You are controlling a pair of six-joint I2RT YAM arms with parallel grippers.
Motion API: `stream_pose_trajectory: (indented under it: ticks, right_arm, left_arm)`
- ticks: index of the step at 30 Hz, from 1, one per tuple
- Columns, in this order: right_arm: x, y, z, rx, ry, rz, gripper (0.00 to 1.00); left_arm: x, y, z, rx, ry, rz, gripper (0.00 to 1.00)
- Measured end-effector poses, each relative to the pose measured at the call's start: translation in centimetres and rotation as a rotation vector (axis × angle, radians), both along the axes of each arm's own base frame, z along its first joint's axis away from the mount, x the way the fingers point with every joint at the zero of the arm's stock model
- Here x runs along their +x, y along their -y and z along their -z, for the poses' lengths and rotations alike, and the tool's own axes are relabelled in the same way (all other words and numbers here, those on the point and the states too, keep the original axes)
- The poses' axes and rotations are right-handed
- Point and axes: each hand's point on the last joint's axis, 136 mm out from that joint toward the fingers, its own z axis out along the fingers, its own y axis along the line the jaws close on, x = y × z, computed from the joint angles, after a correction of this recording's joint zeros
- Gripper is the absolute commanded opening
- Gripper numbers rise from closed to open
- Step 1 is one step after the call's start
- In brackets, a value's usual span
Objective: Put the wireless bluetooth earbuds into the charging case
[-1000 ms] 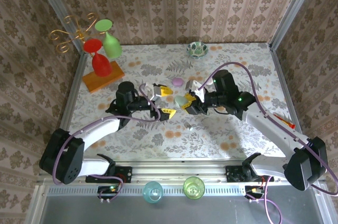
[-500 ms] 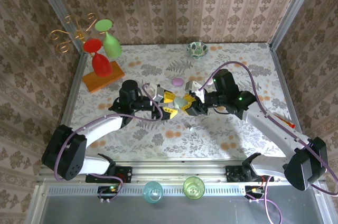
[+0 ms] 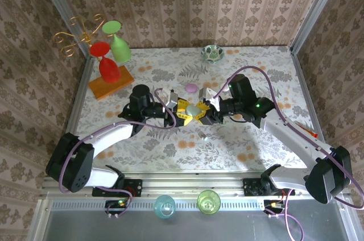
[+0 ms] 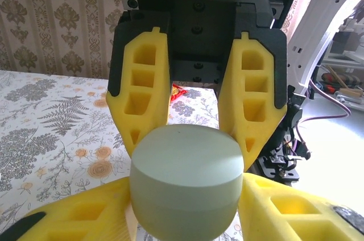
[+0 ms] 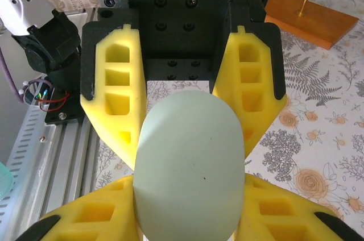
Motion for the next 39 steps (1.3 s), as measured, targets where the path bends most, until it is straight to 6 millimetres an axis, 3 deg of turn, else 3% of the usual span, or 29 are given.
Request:
stream_pose_trajectory:
  ticks: [7,10,26,34,39]
  right_arm:
    - [-0.15,0.09,0.21,-0.007,-0.010,-0.002,0.28]
    - [-0.14,0.09,0.22,-0.007,-0.010,-0.001,0.28]
    - [-0.11,0.06,0.16,-0.005,-0.009,0.000,0.28]
    - [0.18,-0.08,-0.25,0.009,0.008,0.003,0.27]
    - [0.17,-0.09,-0.26,0.011,0.000,0.007,0.27]
  left_arm:
    - [-0.06,0.04,0.25,0.006,-0.018,0.009,0.35]
    - [-0.05,0.06,0.28,0.008,-0.018,0.010,0.48]
    - [0.04,0.17,0.25,0.020,-0.035,0.011,0.58]
    - [0.05,0.18,0.30,0.021,-0.036,0.012,0.53]
    - [0.08,0.17,0.30,0.021,-0.036,0.011,0.44]
